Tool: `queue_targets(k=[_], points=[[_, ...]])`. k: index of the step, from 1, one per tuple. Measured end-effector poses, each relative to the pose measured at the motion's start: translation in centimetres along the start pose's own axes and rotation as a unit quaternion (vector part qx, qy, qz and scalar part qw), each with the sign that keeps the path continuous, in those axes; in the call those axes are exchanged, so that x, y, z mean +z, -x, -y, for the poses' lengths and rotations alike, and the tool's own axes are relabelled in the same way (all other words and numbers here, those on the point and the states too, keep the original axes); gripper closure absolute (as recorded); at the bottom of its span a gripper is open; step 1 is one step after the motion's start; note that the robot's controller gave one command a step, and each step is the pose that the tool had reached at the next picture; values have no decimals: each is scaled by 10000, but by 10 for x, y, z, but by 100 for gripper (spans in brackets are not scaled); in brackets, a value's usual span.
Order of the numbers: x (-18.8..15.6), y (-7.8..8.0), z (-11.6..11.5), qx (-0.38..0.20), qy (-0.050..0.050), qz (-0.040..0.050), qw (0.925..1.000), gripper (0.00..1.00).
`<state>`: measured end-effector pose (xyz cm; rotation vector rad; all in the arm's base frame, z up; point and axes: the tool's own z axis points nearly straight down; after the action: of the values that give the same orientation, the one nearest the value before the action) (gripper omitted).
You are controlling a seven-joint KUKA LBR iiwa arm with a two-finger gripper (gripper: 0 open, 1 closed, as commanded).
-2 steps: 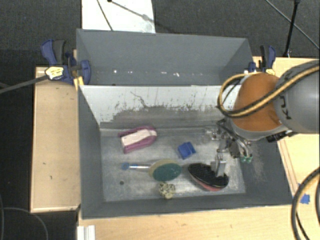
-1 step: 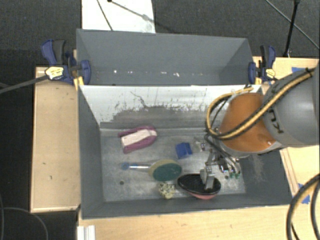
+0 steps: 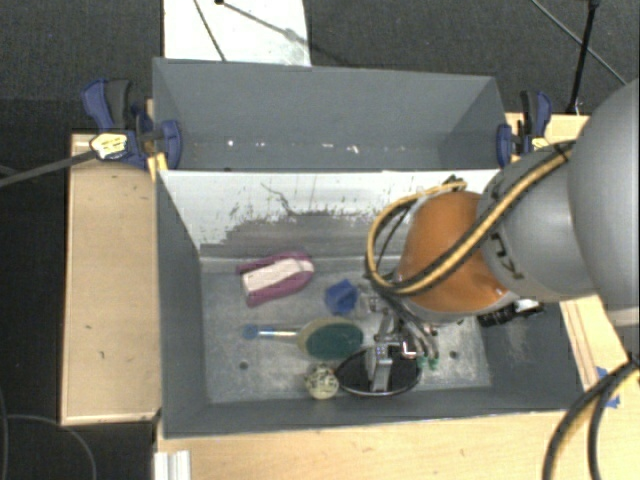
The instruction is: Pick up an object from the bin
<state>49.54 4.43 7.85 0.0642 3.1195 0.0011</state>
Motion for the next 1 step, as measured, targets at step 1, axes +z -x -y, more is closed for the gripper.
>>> queue_targets(k=[1], points=[[-1,-1,0,-22,11,-38,10000,100]])
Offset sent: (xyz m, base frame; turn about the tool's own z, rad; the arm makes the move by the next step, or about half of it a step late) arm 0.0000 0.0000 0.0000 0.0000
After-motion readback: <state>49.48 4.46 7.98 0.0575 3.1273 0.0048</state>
